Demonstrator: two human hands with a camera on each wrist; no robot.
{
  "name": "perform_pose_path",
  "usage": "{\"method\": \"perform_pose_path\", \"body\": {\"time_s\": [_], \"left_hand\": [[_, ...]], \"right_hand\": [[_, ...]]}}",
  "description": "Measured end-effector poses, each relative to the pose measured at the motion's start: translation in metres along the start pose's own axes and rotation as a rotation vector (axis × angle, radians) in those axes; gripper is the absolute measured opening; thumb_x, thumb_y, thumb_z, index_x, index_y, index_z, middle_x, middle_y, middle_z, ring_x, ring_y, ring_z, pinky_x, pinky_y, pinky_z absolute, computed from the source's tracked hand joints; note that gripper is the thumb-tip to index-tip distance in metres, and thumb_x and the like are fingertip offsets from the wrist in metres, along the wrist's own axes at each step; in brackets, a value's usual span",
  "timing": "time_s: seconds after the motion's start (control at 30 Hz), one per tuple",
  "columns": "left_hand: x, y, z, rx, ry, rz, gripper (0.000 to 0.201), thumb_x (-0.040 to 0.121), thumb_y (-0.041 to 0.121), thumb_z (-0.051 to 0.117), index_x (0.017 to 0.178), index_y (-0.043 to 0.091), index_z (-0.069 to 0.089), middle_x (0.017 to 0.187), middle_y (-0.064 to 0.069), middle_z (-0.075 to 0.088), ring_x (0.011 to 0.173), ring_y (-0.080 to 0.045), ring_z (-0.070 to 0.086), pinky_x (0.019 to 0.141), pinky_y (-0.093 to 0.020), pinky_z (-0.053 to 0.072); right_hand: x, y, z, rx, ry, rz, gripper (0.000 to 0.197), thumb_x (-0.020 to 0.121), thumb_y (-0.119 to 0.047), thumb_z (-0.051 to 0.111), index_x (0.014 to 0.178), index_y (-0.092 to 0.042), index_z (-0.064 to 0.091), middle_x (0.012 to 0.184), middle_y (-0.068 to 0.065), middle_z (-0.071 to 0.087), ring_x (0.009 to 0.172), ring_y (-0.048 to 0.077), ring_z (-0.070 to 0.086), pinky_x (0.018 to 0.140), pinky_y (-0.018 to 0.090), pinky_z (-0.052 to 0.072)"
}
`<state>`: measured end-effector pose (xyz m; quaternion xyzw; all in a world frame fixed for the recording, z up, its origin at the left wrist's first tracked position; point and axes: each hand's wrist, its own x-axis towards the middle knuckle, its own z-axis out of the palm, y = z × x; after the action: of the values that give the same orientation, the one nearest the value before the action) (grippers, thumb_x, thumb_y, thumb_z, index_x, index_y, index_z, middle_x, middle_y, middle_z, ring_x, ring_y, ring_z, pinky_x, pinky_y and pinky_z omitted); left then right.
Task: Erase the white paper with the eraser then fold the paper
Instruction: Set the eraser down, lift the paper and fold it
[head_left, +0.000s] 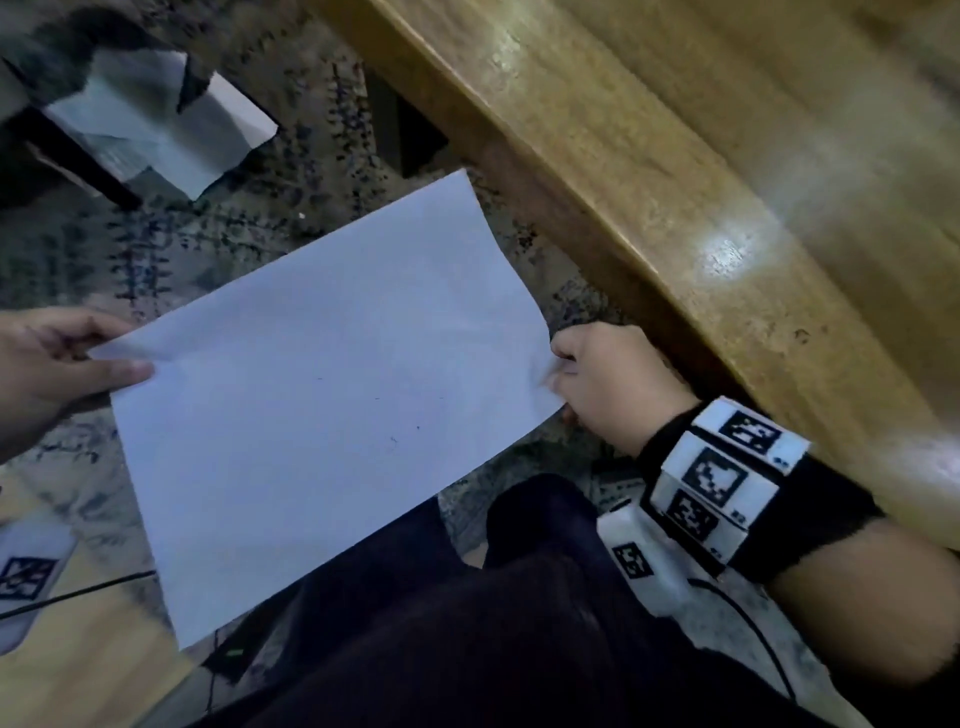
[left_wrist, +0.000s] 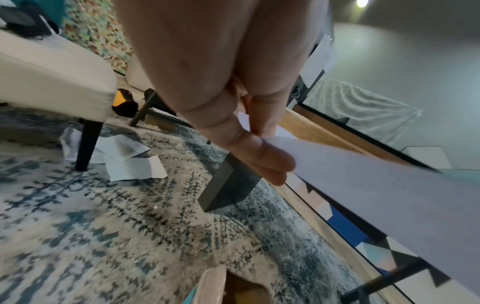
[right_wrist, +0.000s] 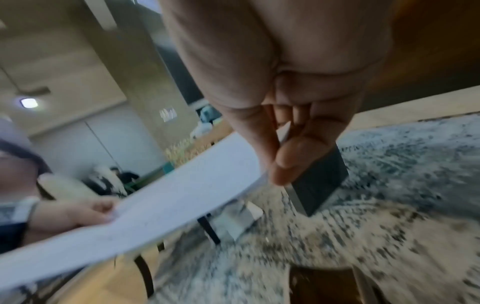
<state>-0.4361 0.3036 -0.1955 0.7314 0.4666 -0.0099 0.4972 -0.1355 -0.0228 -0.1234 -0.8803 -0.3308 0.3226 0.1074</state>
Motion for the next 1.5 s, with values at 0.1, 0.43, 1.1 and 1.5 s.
{"method": "perform_pose_path", "body": {"time_s": [0.1,0.43,1.1,1.5], "left_hand": [[-0.013,0.025,0.028,-0.053,-0.024,-0.024,0.027,0.073,-0.001,0.065,0.07,0.025,0.06,0.056,0.03,0.065,0.056,0.014,0.06,0.049,0.003,0.042],[0.032,-0.047,0.075,-0.175,-0.036,-0.228,0.041,0.082,-0.005,0.054,0.059,0.027,0.068,0.062,0.013,0.07,0.056,-0.005,0.065,0.043,-0.01,0.049],[0.048,0.004,0.177,0.024,0.159,-0.233,0.033,0.076,-0.005,0.056,0.06,0.024,0.06,0.068,-0.004,0.068,0.047,-0.013,0.066,0.042,-0.022,0.052],[0.031,0.022,0.183,-0.327,0.027,-0.269,0.036,0.079,-0.013,0.044,0.077,0.013,0.068,0.065,-0.01,0.07,0.048,-0.006,0.063,0.04,-0.016,0.05]], "right_hand": [[0.039,0.002,0.032,-0.021,-0.059,0.024,0.037,0.088,0.001,0.045,0.06,-0.012,0.026,0.062,0.006,0.037,0.064,0.025,0.049,0.058,0.03,0.033],[0.16,0.024,0.129,-0.126,-0.211,0.109,0.017,0.091,0.002,0.039,0.076,-0.004,0.043,0.086,0.013,0.048,0.077,0.025,0.044,0.068,0.028,0.034],[0.141,-0.028,0.233,0.19,-0.558,-0.676,0.062,0.1,-0.041,0.028,0.138,-0.03,-0.019,0.148,-0.013,-0.024,0.137,0.0,-0.024,0.11,0.022,-0.016],[0.18,-0.011,0.238,0.255,-0.495,-0.489,0.062,0.101,-0.038,0.029,0.146,-0.026,-0.011,0.155,-0.009,-0.018,0.141,0.006,-0.019,0.113,0.023,-0.012]]}}
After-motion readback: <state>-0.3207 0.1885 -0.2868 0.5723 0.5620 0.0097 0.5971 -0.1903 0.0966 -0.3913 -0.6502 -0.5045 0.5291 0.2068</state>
